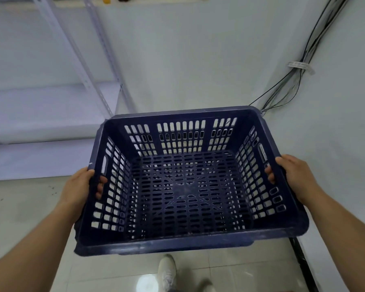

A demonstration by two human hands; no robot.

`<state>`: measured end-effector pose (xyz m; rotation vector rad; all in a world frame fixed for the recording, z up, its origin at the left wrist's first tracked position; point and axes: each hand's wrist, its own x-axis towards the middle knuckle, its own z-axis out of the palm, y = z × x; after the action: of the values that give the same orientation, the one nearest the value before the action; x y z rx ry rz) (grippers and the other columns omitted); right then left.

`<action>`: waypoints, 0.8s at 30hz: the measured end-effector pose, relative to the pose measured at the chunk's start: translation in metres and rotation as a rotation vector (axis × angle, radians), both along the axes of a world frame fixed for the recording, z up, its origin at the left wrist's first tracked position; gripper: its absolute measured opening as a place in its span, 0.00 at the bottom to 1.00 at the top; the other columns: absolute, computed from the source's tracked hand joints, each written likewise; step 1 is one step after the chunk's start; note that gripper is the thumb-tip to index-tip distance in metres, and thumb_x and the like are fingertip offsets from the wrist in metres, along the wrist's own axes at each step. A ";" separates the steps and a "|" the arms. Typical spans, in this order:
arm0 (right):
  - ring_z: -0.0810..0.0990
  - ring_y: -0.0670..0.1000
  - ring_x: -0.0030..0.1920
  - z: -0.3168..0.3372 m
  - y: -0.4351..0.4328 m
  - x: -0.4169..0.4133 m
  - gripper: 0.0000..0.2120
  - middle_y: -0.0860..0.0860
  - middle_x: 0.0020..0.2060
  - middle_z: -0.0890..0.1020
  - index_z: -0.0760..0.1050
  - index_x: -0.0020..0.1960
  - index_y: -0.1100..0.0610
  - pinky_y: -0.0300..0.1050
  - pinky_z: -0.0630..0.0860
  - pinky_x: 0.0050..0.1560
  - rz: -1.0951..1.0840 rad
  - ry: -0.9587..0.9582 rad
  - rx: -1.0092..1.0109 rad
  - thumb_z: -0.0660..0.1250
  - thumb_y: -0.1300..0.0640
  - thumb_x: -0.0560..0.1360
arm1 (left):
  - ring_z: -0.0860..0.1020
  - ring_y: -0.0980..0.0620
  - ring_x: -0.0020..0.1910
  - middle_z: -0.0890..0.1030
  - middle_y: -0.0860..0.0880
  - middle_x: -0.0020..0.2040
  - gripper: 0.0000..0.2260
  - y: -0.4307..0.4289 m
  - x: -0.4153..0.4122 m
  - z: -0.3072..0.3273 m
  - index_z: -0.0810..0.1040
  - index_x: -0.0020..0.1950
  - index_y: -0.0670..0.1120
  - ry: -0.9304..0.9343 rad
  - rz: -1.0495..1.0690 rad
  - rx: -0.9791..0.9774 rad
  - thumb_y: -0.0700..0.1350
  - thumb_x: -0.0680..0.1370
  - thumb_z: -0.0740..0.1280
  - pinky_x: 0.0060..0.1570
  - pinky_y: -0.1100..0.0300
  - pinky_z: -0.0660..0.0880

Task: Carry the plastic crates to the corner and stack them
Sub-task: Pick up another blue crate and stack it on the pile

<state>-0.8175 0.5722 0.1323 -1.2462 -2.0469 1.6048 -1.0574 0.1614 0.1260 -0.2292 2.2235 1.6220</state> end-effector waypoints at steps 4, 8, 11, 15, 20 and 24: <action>0.76 0.52 0.25 0.003 0.005 -0.013 0.13 0.61 0.35 0.80 0.75 0.48 0.68 0.50 0.73 0.34 0.003 0.008 0.007 0.56 0.60 0.81 | 0.70 0.46 0.31 0.77 0.40 0.38 0.13 0.004 -0.005 -0.002 0.74 0.54 0.35 0.007 0.012 0.011 0.42 0.80 0.55 0.28 0.55 0.69; 0.75 0.54 0.26 0.008 0.003 -0.015 0.13 0.62 0.35 0.79 0.74 0.49 0.69 0.49 0.73 0.32 -0.001 -0.007 -0.013 0.56 0.60 0.81 | 0.70 0.47 0.29 0.77 0.40 0.38 0.13 0.005 -0.007 0.003 0.74 0.54 0.36 0.003 0.002 0.001 0.42 0.81 0.54 0.22 0.62 0.69; 0.75 0.55 0.28 0.006 -0.007 -0.002 0.14 0.62 0.36 0.80 0.75 0.47 0.70 0.49 0.73 0.34 -0.017 -0.032 -0.016 0.56 0.59 0.81 | 0.69 0.47 0.29 0.77 0.41 0.38 0.13 -0.001 -0.001 0.006 0.74 0.54 0.36 -0.009 -0.001 0.012 0.42 0.82 0.54 0.21 0.62 0.69; 0.76 0.56 0.29 0.004 -0.018 0.015 0.15 0.63 0.36 0.81 0.76 0.47 0.69 0.51 0.74 0.36 -0.024 -0.041 -0.010 0.57 0.59 0.81 | 0.69 0.47 0.29 0.76 0.40 0.37 0.12 -0.010 0.005 0.007 0.74 0.52 0.36 -0.007 -0.002 0.010 0.42 0.81 0.54 0.21 0.62 0.69; 0.77 0.52 0.27 0.001 -0.024 0.024 0.15 0.61 0.35 0.81 0.76 0.47 0.69 0.52 0.75 0.36 -0.027 -0.012 -0.022 0.57 0.59 0.81 | 0.70 0.47 0.30 0.77 0.40 0.40 0.13 -0.017 0.010 0.000 0.76 0.52 0.36 -0.018 0.003 0.012 0.43 0.81 0.55 0.25 0.57 0.69; 0.76 0.56 0.29 0.001 -0.020 0.017 0.14 0.62 0.36 0.81 0.76 0.47 0.68 0.52 0.74 0.36 -0.009 0.005 -0.007 0.57 0.59 0.81 | 0.70 0.47 0.30 0.77 0.40 0.40 0.13 -0.014 0.007 0.001 0.75 0.55 0.37 -0.003 0.006 0.012 0.42 0.81 0.54 0.21 0.62 0.70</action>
<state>-0.8006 0.5523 0.1337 -1.2505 -2.0312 1.6109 -1.0499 0.1474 0.1266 -0.2355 2.2117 1.6369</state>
